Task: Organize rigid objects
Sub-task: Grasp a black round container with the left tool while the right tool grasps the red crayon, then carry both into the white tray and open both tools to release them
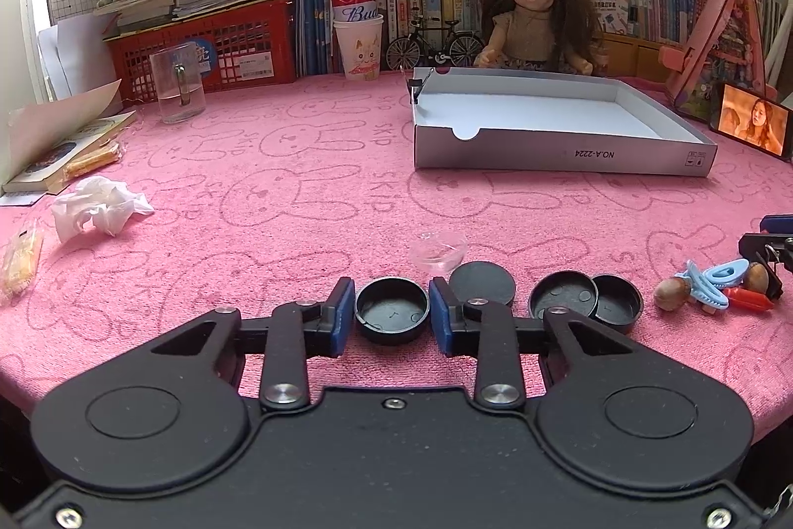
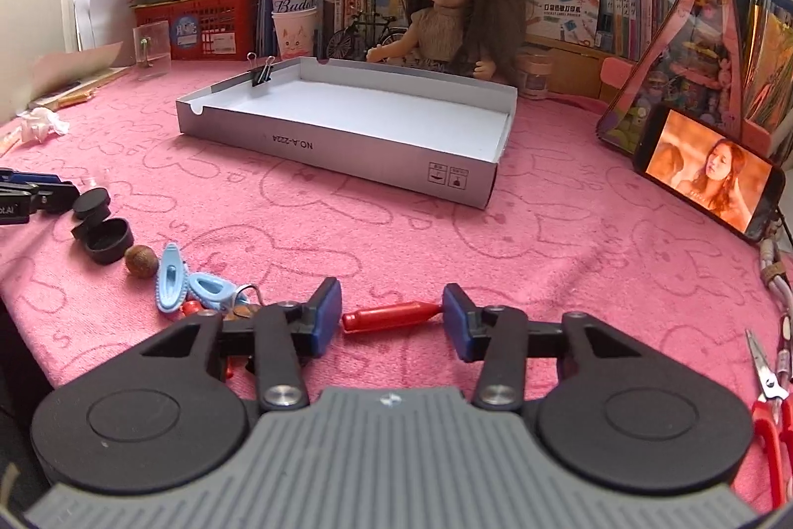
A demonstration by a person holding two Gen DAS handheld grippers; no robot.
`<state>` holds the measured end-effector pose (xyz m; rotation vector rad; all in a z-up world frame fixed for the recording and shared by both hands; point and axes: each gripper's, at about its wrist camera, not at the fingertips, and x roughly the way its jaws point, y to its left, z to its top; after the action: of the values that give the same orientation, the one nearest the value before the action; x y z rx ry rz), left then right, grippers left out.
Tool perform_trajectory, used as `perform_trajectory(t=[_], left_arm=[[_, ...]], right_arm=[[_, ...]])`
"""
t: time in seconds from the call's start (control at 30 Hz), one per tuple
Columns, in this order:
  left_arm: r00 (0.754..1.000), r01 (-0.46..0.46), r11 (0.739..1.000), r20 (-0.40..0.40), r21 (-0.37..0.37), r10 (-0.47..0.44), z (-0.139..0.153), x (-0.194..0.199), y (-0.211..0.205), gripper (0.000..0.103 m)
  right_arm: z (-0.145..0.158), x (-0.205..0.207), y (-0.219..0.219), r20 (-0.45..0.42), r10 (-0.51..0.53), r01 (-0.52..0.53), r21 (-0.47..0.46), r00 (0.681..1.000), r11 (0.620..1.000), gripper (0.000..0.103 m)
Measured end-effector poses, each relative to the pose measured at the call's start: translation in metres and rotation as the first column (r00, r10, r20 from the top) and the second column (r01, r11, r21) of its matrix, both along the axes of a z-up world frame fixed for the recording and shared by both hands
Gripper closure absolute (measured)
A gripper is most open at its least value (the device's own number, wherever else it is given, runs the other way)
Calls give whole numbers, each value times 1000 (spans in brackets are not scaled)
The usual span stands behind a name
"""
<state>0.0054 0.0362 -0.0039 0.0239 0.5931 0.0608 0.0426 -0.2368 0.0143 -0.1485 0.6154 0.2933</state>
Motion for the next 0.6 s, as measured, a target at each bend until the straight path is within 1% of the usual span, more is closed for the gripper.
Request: perform_trajectory(t=[0.17,0.27,0.37,0.6], left_arm=[[1000,3,1000,11,-4,-3,4,0,-1,73],[999,8,1000,31,5,-8,10,2,-2,73],[999,8,1000,52,12,-9,17,6,-4,73],[997,26,999,72,-22,-25,36,25,-6,73]], right_arm=[[2,-5,3,28,-50,49,32,998,998,53],[8,-5,6,52,-81,79,38,995,996,53],[15,0,9,58,-115,112,59,992,992,53],[25,18,17,60,-210,203,97,976,974,53]])
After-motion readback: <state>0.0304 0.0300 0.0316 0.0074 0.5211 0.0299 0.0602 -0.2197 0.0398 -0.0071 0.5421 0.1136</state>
